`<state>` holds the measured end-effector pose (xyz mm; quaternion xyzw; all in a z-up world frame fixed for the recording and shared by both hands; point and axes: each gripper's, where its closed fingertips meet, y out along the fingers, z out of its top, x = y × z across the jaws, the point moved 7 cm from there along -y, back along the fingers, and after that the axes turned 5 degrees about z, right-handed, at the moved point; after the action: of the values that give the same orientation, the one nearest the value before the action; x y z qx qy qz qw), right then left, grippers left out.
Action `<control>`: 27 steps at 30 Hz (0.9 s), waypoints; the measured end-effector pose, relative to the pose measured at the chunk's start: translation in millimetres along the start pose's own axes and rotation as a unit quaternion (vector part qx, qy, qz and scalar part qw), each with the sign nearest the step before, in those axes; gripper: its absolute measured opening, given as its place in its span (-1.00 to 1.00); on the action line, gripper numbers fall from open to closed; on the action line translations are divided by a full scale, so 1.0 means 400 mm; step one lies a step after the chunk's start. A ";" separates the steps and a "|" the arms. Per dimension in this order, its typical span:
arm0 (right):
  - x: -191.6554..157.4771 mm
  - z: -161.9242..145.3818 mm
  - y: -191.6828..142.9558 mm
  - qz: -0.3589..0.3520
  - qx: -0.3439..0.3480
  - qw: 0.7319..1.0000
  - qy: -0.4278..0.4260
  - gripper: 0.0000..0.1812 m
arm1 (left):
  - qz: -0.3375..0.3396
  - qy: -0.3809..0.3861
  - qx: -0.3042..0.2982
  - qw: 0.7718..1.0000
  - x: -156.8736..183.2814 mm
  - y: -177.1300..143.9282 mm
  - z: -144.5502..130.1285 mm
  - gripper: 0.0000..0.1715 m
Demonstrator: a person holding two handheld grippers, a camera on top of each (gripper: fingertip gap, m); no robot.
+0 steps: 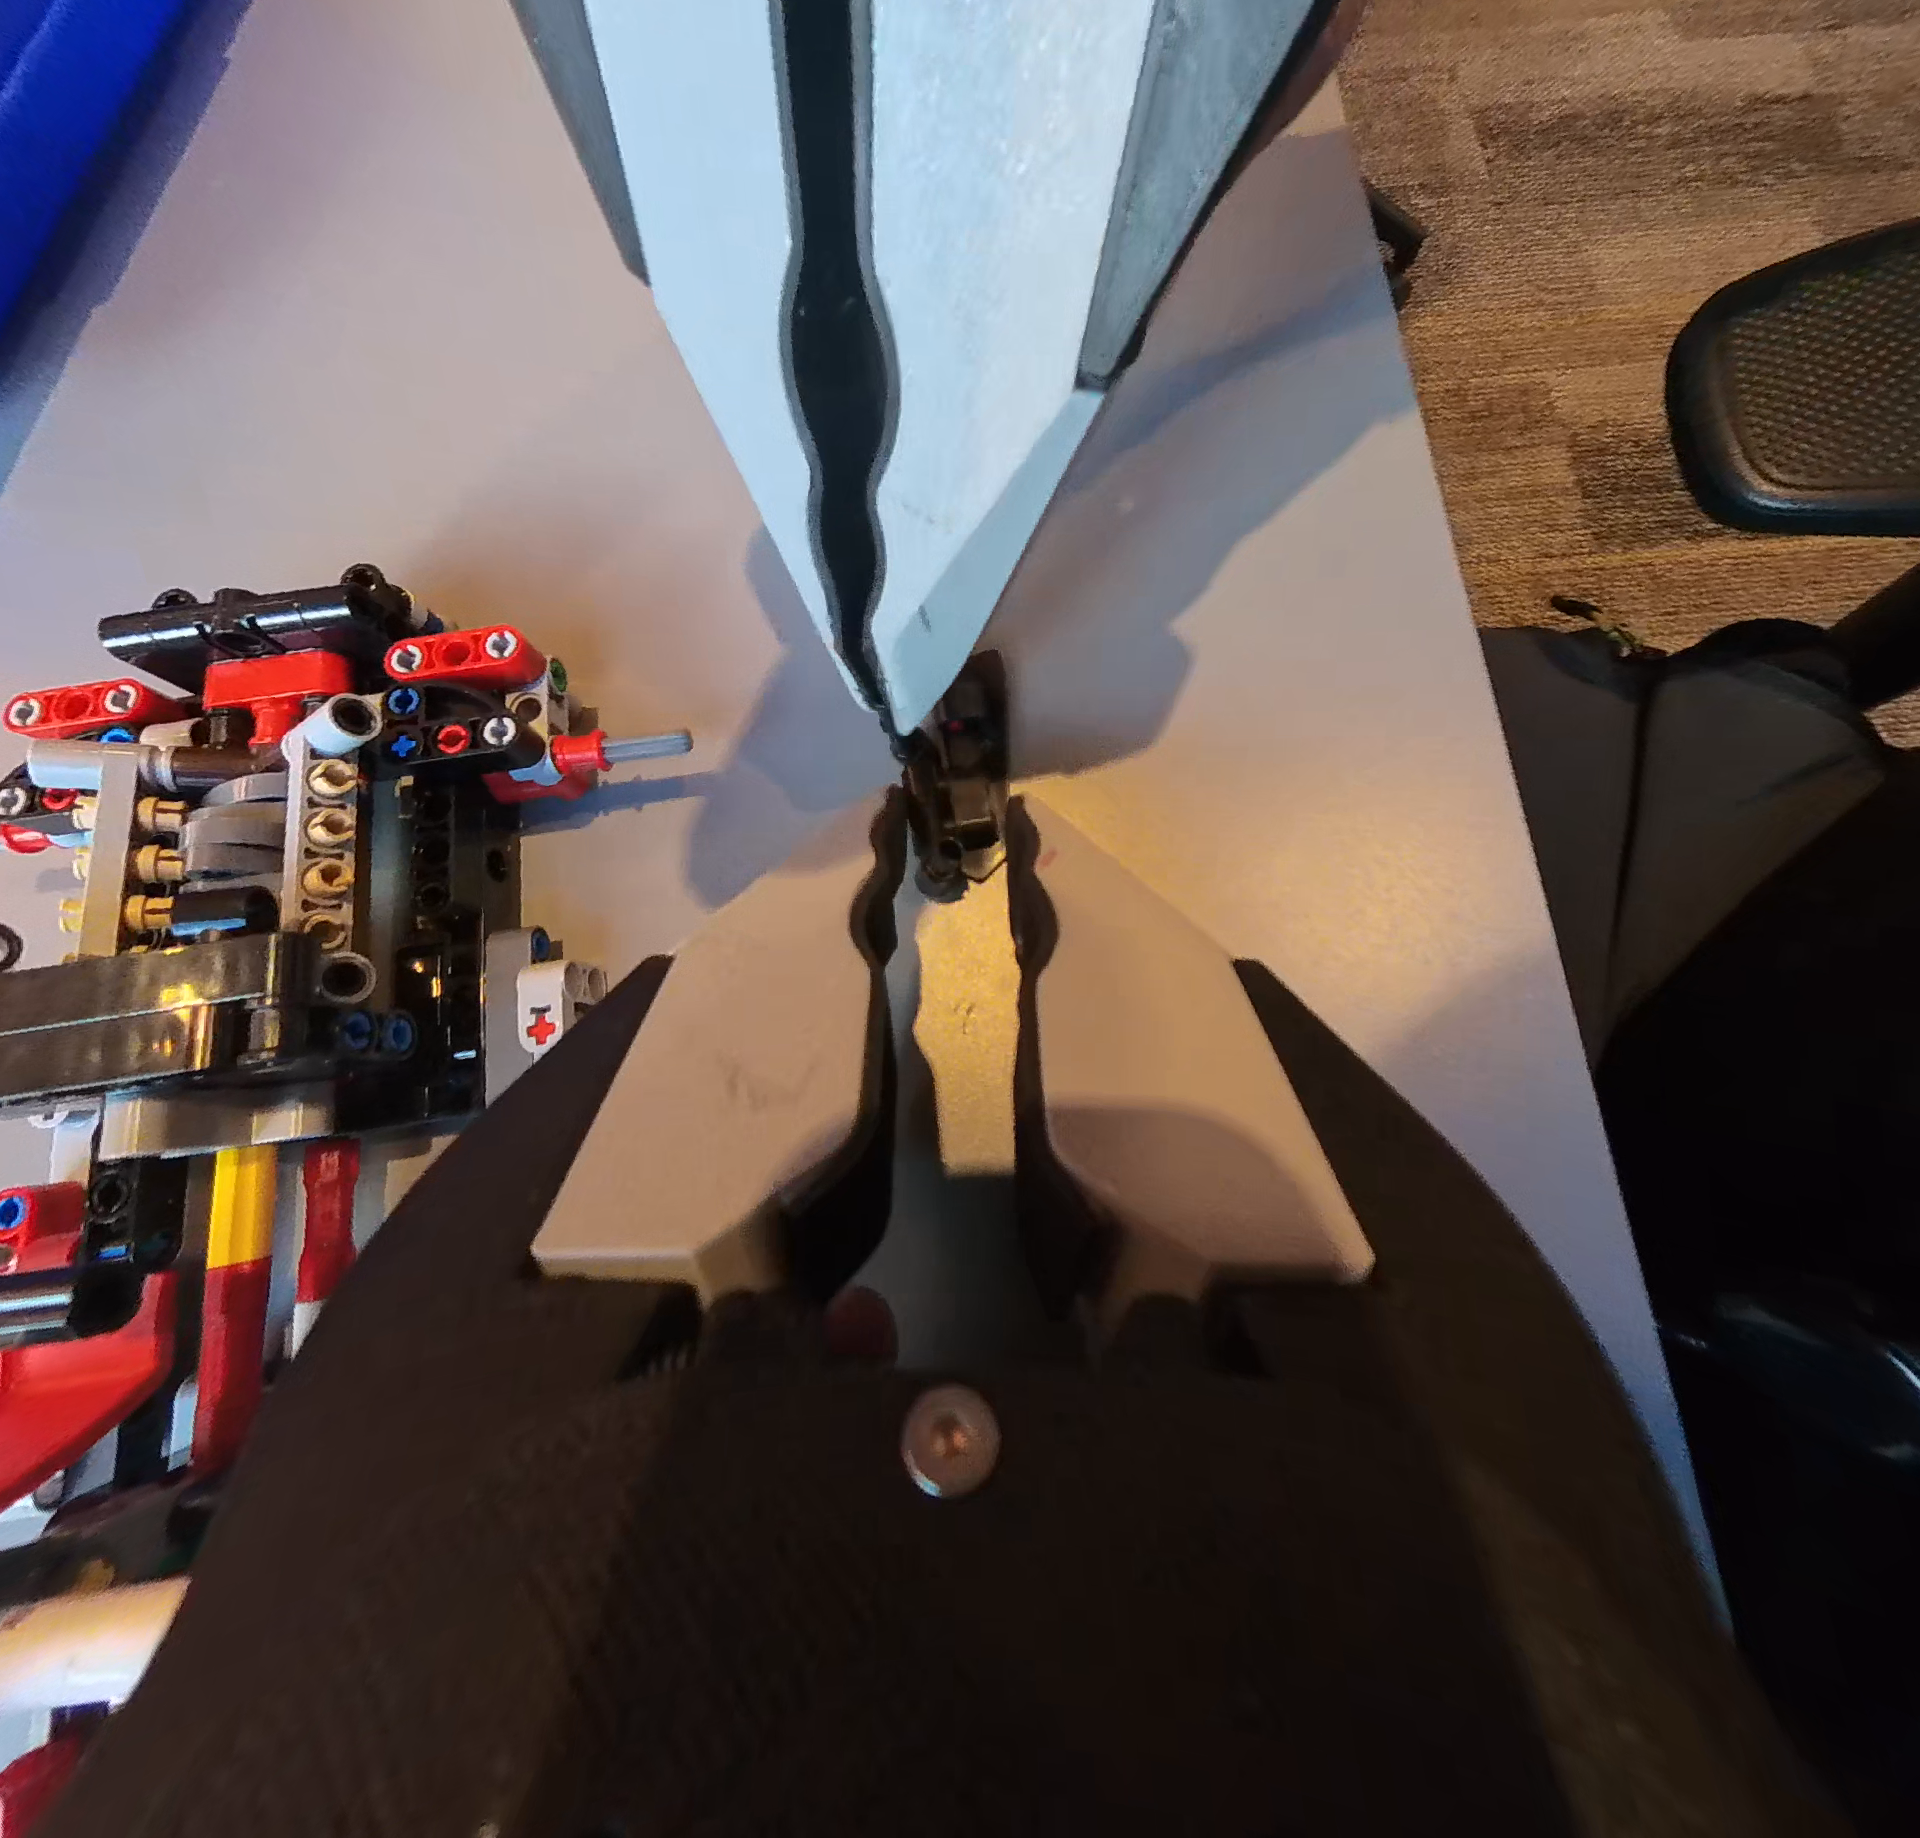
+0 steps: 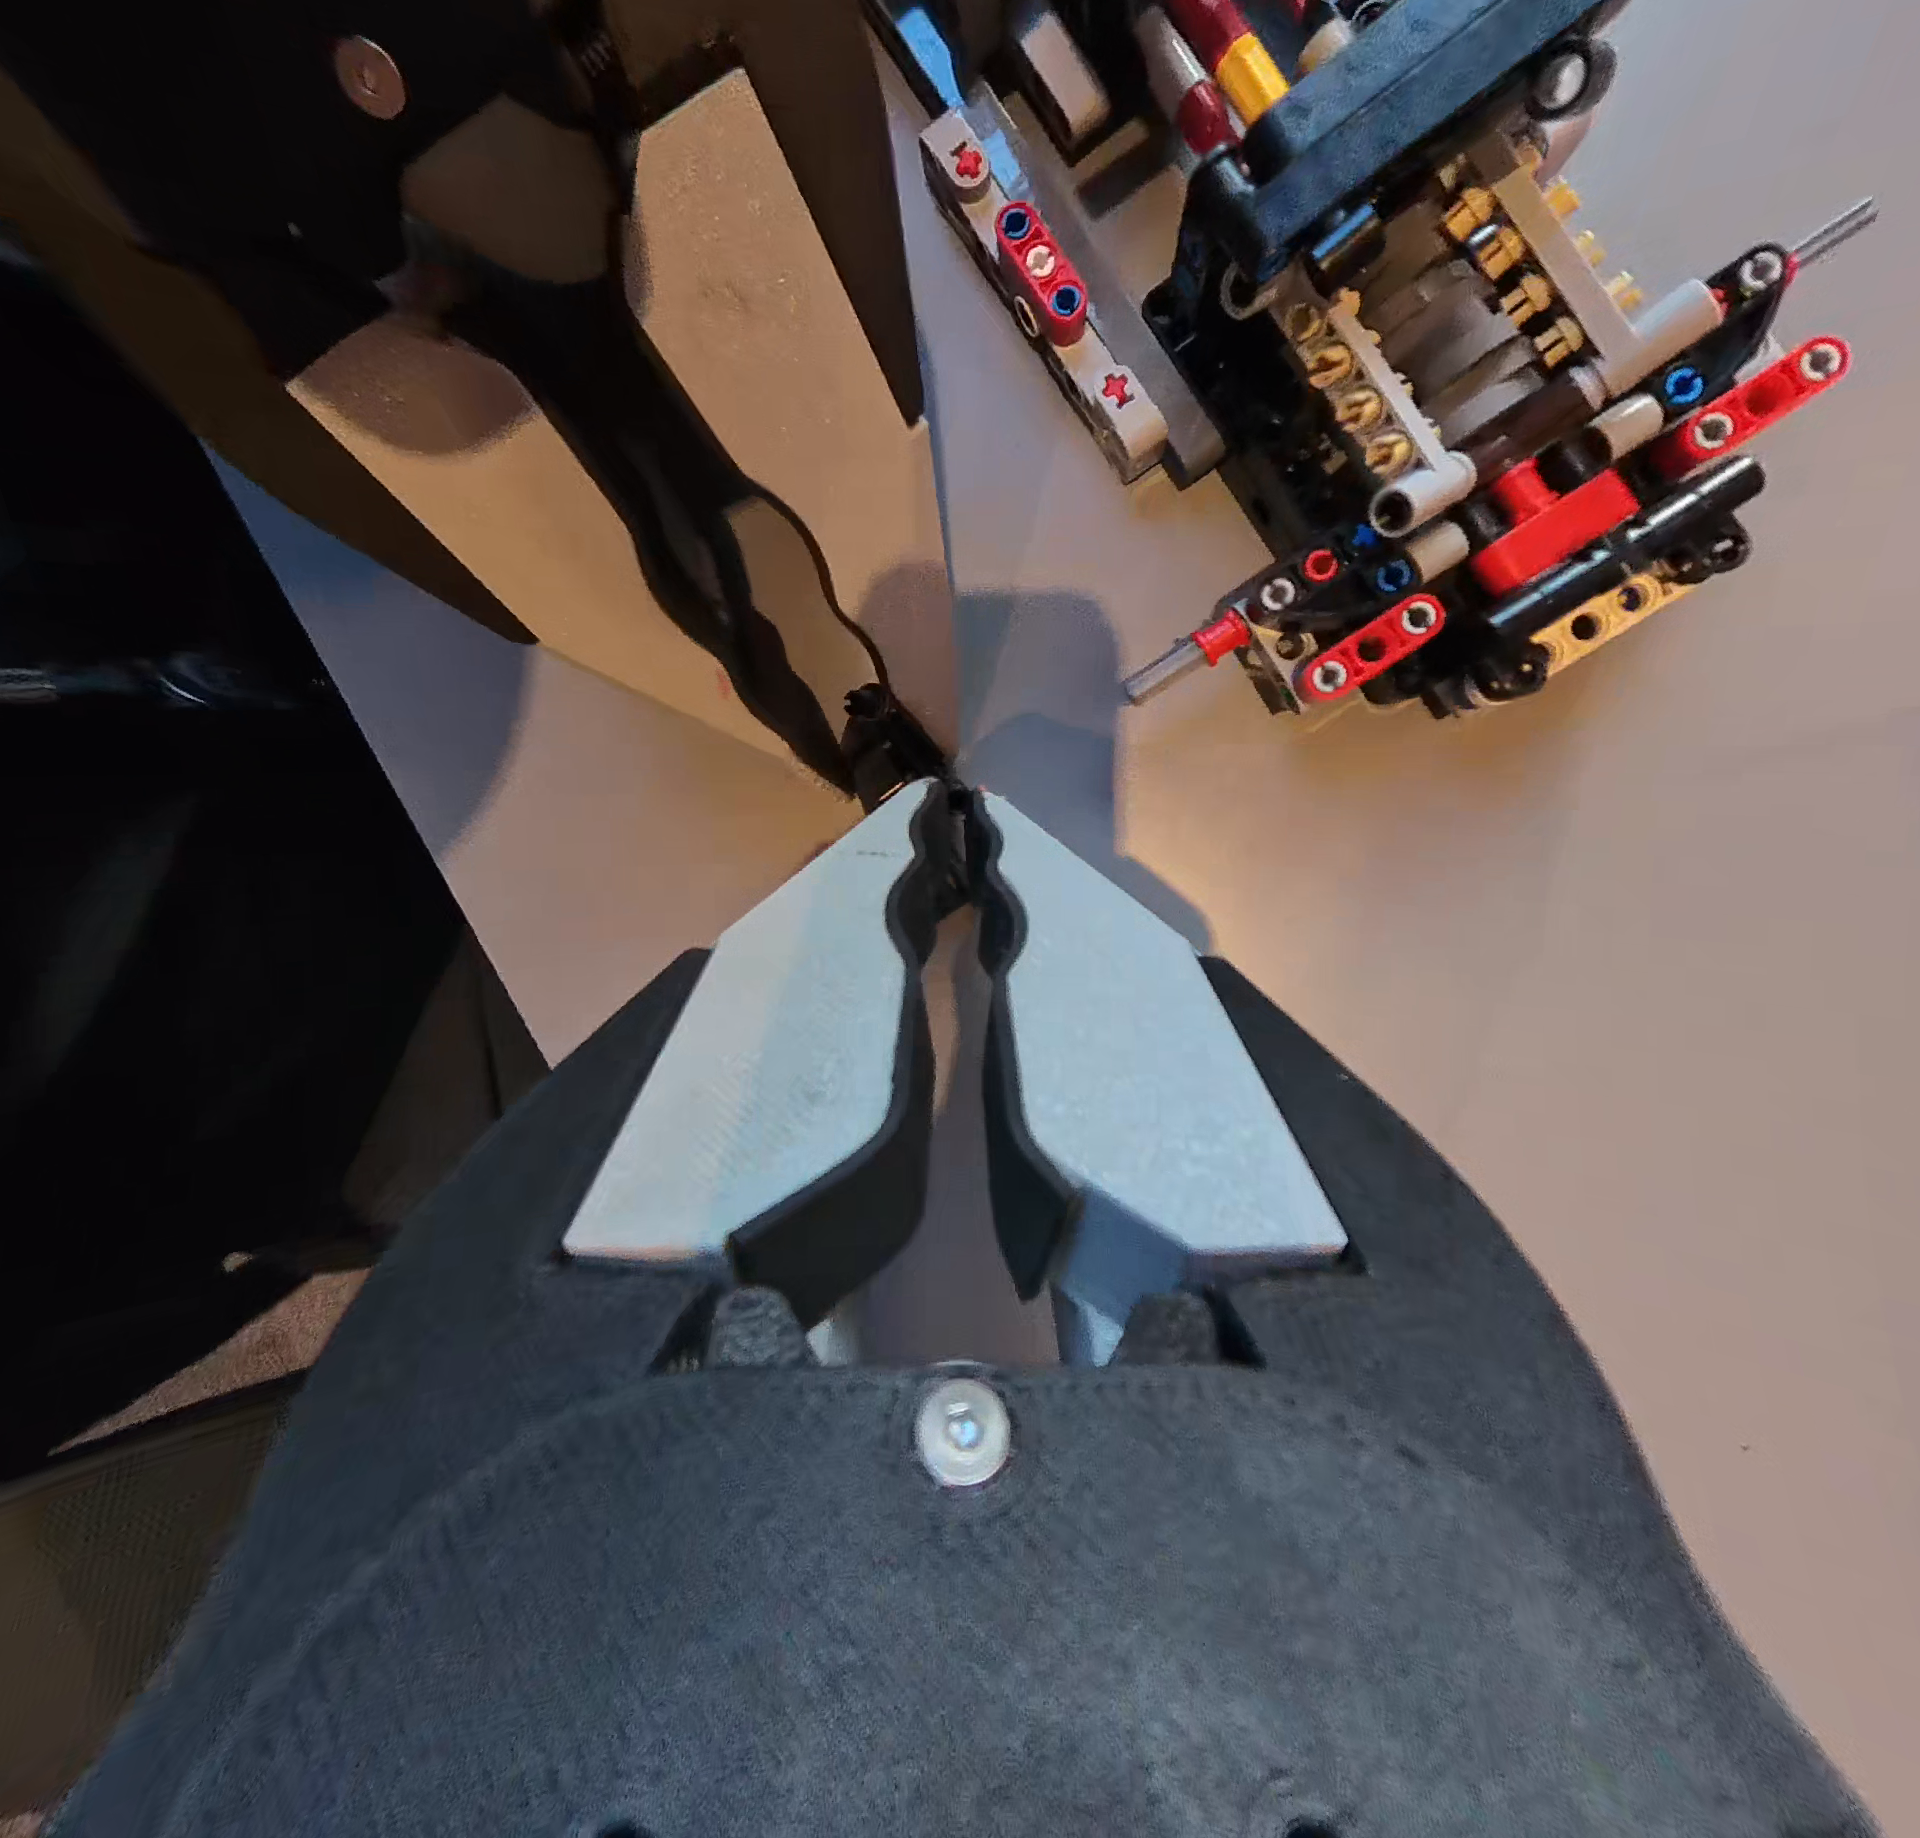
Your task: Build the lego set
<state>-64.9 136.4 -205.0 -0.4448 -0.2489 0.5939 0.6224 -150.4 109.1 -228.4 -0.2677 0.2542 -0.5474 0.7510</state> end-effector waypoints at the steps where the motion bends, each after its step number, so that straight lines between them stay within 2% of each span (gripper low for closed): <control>1: 0.000 0.003 0.001 0.001 -0.009 1.000 -0.004 -1.00 | -0.002 -0.002 0.000 1.000 -0.001 0.000 0.000 -0.81; 6: -0.001 0.014 0.003 0.002 -0.045 0.998 -0.032 -1.00 | -0.011 -0.012 -0.001 1.000 -0.004 0.000 -0.001 -0.81; 11: 0.011 0.025 0.007 0.038 -0.060 0.997 -0.024 -1.00 | 0.002 0.003 0.000 1.000 0.001 -0.002 -0.002 -0.82; 16: 0.014 0.006 0.004 0.057 -0.028 0.998 0.020 -1.00 | 0.007 0.008 0.001 1.000 0.003 -0.002 -0.002 -0.81; 27: 0.021 0.013 0.008 0.070 -0.030 0.997 0.007 -1.00 | 0.013 0.011 0.001 1.000 0.005 -0.003 -0.002 -0.81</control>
<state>-69.4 145.3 -207.0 -0.4839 -0.2308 0.6254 0.5669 -151.2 106.6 -228.4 -0.2576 0.2653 -0.5410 0.7553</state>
